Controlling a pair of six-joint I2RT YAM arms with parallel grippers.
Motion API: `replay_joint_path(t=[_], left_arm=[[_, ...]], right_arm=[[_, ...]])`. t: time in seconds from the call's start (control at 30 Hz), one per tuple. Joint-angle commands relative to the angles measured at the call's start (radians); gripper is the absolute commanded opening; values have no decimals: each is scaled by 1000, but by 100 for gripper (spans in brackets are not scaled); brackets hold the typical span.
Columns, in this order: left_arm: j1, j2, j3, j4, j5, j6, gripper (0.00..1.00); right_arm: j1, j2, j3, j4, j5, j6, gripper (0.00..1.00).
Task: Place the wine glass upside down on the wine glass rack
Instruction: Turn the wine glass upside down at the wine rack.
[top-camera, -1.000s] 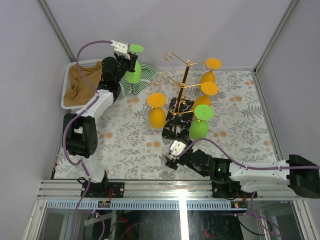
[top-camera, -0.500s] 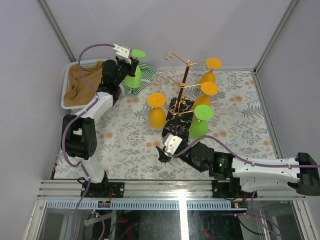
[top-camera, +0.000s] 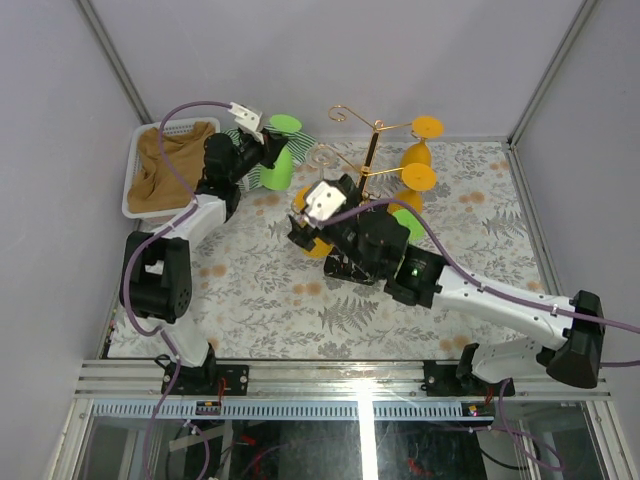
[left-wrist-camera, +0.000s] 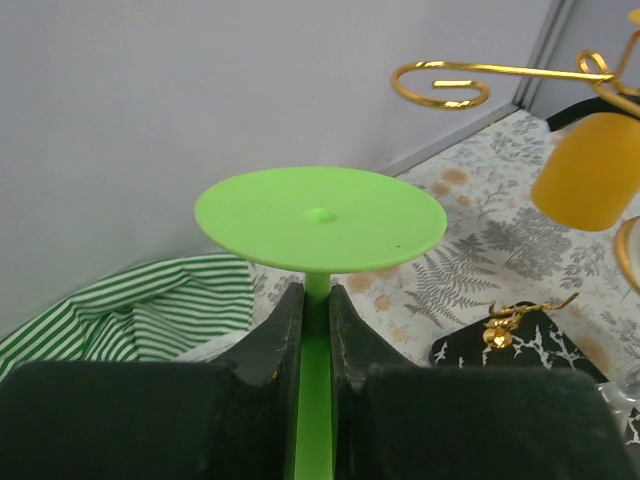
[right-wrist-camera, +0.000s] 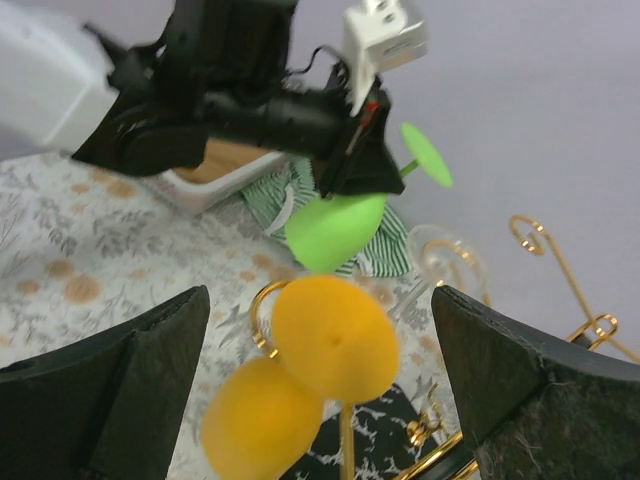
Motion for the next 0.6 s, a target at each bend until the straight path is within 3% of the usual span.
replay_joint_path(t=[0.0, 0.2, 0.57], left_arm=[[11, 37, 5, 187, 92, -66, 0], [10, 113, 35, 298, 167, -149, 0], [-12, 233, 163, 290, 211, -145, 0]], right_arm=[[-104, 32, 177, -39, -75, 40, 99], [-221, 97, 357, -107, 2, -20, 99], [-336, 204, 585, -103, 135, -228, 99]])
